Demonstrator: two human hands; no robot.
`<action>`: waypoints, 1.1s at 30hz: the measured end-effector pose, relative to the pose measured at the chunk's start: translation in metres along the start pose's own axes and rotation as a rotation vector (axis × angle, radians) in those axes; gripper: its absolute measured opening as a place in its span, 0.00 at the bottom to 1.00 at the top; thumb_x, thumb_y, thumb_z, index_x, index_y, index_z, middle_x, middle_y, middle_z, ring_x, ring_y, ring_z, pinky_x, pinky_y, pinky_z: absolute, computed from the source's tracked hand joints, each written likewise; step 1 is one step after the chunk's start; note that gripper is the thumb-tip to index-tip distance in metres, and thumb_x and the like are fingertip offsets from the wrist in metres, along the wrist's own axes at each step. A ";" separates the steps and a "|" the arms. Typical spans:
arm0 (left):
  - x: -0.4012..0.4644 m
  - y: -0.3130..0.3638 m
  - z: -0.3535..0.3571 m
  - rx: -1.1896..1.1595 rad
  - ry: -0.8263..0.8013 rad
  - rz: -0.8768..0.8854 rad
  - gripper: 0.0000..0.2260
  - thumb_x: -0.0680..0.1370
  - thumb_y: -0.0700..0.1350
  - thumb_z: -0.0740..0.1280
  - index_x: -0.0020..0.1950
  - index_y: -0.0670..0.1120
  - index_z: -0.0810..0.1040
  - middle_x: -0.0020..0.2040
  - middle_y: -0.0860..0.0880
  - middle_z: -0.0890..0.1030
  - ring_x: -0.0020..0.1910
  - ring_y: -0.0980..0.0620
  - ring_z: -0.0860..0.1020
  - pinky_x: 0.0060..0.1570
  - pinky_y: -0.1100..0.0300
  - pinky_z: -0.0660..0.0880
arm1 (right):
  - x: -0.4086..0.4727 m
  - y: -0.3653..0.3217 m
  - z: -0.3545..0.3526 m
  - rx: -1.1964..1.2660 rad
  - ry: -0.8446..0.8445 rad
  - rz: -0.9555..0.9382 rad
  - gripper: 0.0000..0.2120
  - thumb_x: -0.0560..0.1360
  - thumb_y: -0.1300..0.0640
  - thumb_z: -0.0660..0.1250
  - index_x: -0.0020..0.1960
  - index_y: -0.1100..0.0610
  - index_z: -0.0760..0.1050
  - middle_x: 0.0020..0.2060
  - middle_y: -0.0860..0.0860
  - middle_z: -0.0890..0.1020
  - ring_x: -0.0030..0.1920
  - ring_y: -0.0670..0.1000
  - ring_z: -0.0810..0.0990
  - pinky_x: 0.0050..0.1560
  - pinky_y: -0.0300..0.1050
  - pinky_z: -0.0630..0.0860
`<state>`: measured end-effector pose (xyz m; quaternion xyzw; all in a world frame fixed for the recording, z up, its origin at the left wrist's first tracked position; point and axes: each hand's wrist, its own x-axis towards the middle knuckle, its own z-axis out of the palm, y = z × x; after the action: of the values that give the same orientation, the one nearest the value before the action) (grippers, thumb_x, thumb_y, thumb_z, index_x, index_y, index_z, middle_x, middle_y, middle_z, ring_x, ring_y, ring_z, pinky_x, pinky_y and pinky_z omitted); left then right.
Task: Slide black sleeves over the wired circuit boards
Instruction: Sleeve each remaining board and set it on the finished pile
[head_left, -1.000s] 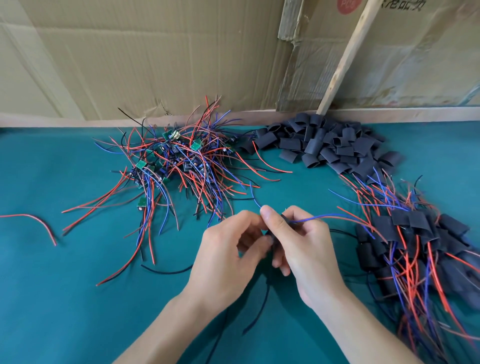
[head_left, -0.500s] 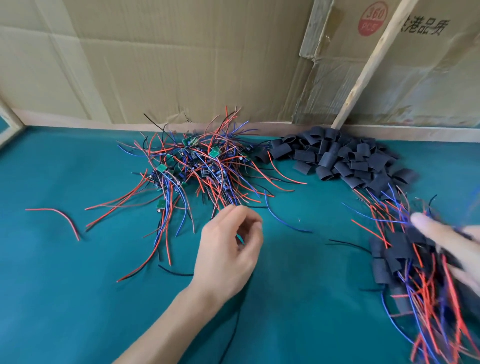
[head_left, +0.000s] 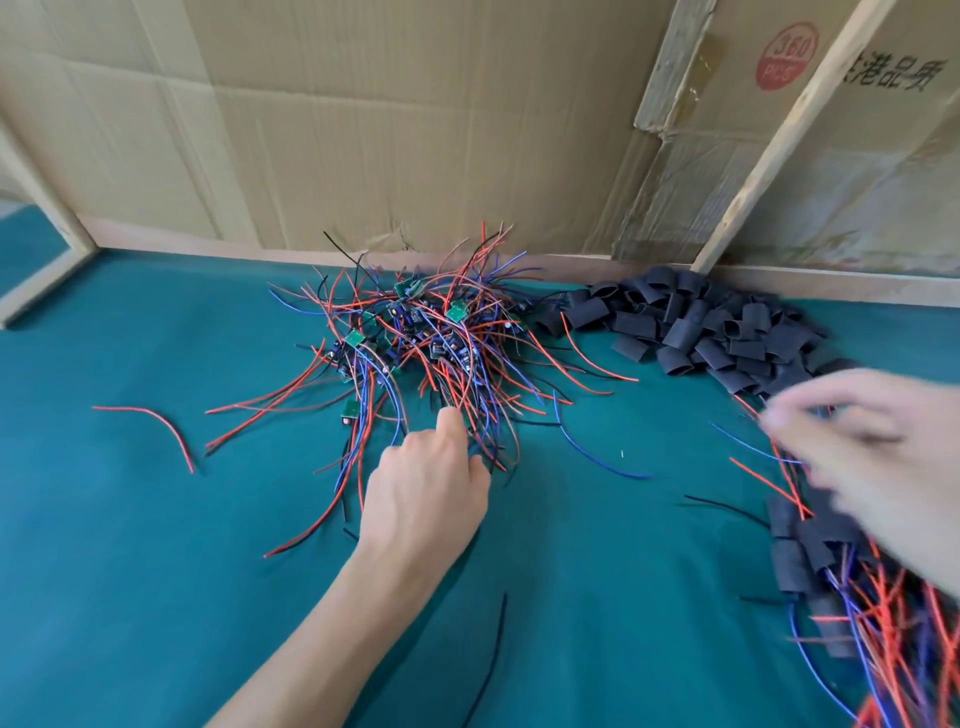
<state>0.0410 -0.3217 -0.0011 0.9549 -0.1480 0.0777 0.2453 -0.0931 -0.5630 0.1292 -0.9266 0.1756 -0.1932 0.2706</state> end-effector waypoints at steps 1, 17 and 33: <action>0.000 0.000 -0.001 0.021 -0.002 0.006 0.07 0.80 0.49 0.60 0.49 0.47 0.66 0.39 0.46 0.76 0.37 0.39 0.68 0.40 0.50 0.75 | -0.005 -0.016 0.013 -0.040 -0.051 -0.006 0.15 0.68 0.32 0.64 0.49 0.35 0.81 0.27 0.43 0.82 0.28 0.46 0.80 0.35 0.42 0.75; -0.023 0.031 -0.011 -0.646 -0.474 0.418 0.07 0.73 0.44 0.68 0.39 0.47 0.71 0.29 0.50 0.71 0.28 0.51 0.67 0.31 0.63 0.64 | 0.000 -0.018 0.146 0.876 -0.435 0.462 0.06 0.77 0.60 0.71 0.47 0.52 0.87 0.32 0.49 0.82 0.29 0.48 0.76 0.28 0.36 0.69; -0.004 0.027 -0.013 -1.394 -0.483 -0.507 0.08 0.83 0.42 0.64 0.58 0.39 0.76 0.44 0.38 0.86 0.41 0.44 0.86 0.36 0.61 0.81 | 0.001 0.004 0.117 1.049 -0.797 0.292 0.15 0.66 0.51 0.76 0.51 0.54 0.85 0.43 0.63 0.86 0.26 0.48 0.66 0.24 0.36 0.61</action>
<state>0.0273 -0.3364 0.0216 0.5755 0.0105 -0.3019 0.7599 -0.0397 -0.5155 0.0360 -0.6399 0.0688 0.1423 0.7521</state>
